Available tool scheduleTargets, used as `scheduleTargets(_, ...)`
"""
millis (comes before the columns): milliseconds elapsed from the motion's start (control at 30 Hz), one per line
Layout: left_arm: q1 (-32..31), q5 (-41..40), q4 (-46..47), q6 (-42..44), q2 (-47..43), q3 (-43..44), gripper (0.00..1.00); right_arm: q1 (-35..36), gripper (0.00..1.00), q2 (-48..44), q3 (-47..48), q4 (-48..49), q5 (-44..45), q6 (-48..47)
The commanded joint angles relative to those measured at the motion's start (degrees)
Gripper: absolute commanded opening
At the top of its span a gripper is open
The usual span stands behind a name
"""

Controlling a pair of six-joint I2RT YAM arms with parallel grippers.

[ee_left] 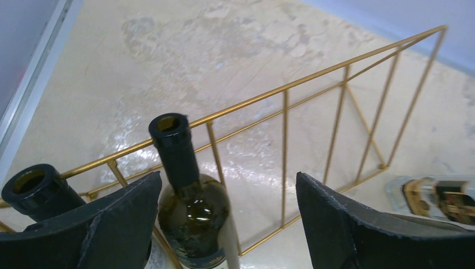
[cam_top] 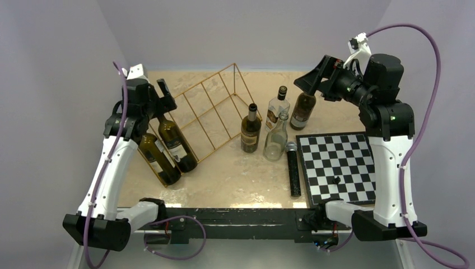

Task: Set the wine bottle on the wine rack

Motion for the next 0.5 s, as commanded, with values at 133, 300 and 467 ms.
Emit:
scheduleTargets(133, 0.39, 20.11, 1.95, 5.47, -2.96, 5.96, 0.95, 0.03, 0.98, 1.07, 2.25, 0.9, -3.14, 0.14)
scheduleTargets(300, -0.65, 43.28, 4.84, 9.79, 0.32, 6.56, 0.94, 0.0, 0.98, 0.34, -0.04, 4.38, -10.14, 0.08)
scheduleTargets(467, -9.39, 49.35, 7.9, 16.23, 1.82, 6.13, 0.96, 0.01, 0.98, -0.27, -1.49, 5.66, -11.29, 0.59)
